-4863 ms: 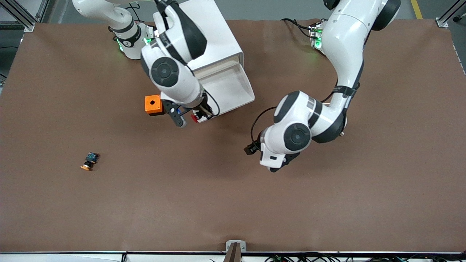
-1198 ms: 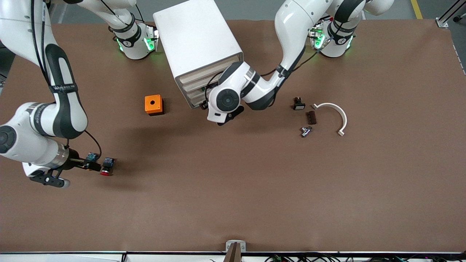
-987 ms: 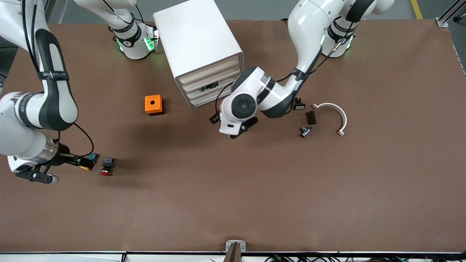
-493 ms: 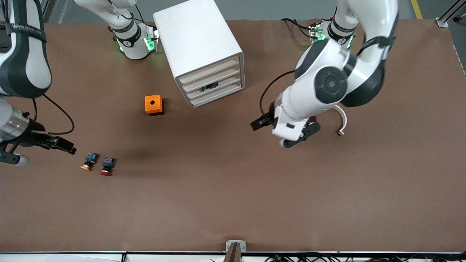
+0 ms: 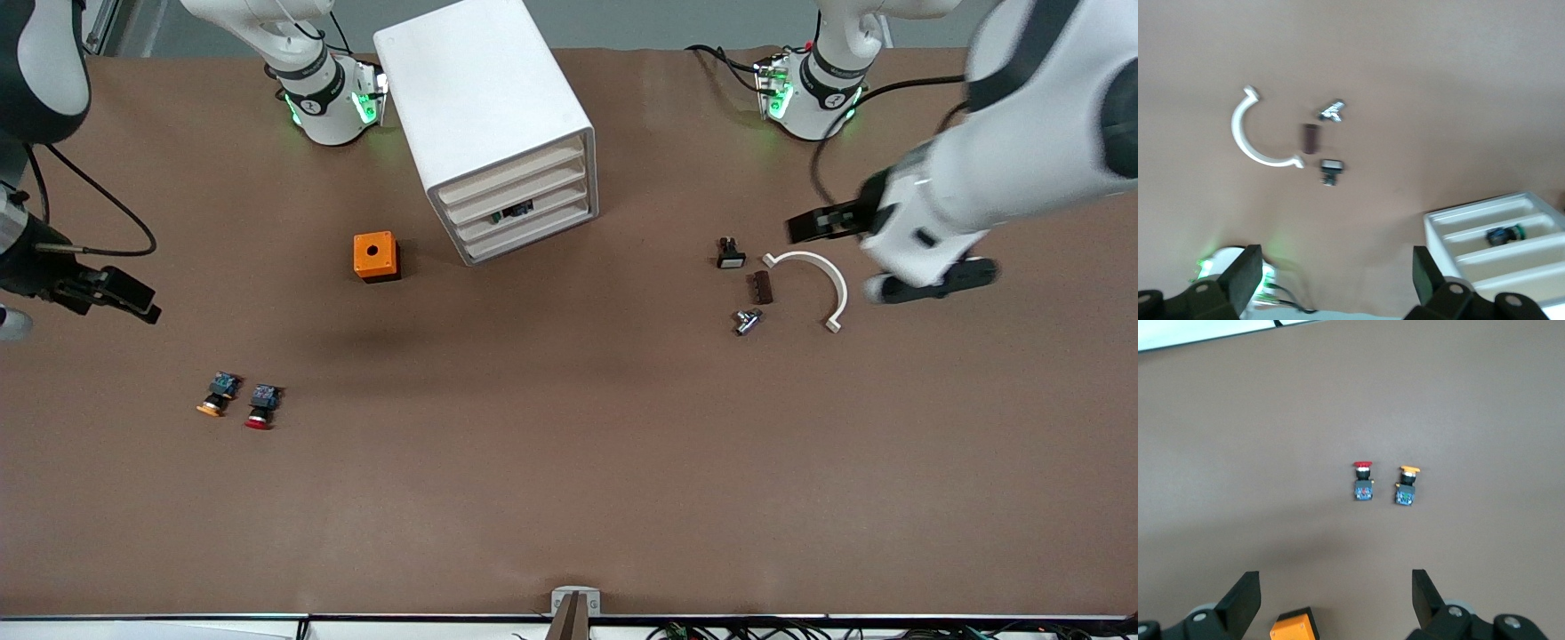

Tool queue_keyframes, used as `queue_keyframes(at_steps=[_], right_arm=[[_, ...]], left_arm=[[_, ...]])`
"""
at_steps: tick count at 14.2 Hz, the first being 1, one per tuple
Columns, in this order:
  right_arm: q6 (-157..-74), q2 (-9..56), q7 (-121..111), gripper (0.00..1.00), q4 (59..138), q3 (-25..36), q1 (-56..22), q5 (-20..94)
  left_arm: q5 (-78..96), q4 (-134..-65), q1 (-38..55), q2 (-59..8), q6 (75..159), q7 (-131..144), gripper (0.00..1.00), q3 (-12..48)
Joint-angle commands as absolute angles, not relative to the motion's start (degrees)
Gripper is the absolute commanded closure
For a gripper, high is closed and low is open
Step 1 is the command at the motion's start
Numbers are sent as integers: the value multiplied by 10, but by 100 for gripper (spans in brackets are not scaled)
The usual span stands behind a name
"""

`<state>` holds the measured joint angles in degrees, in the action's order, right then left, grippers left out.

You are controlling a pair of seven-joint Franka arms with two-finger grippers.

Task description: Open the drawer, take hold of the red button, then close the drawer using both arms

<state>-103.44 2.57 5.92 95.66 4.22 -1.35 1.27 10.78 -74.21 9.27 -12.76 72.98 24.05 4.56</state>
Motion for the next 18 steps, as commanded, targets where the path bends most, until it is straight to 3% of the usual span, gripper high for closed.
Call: queue_keyframes(at_steps=[1, 6, 14, 18], right_arm=[[-1002, -6, 55, 0, 973, 40, -15, 1], [-951, -43, 56, 0, 974, 39, -17, 1], [-950, -41, 56, 0, 973, 39, -21, 1], [-948, -41, 55, 0, 972, 39, -21, 1]], left_arm=[[84, -825, 34, -55, 735, 139, 1, 51], [29, -906, -10, -15, 796, 79, 1, 52], [7, -945, -5, -16, 896, 48, 1, 47], [-4, -933, -21, -11, 930, 42, 1, 45]])
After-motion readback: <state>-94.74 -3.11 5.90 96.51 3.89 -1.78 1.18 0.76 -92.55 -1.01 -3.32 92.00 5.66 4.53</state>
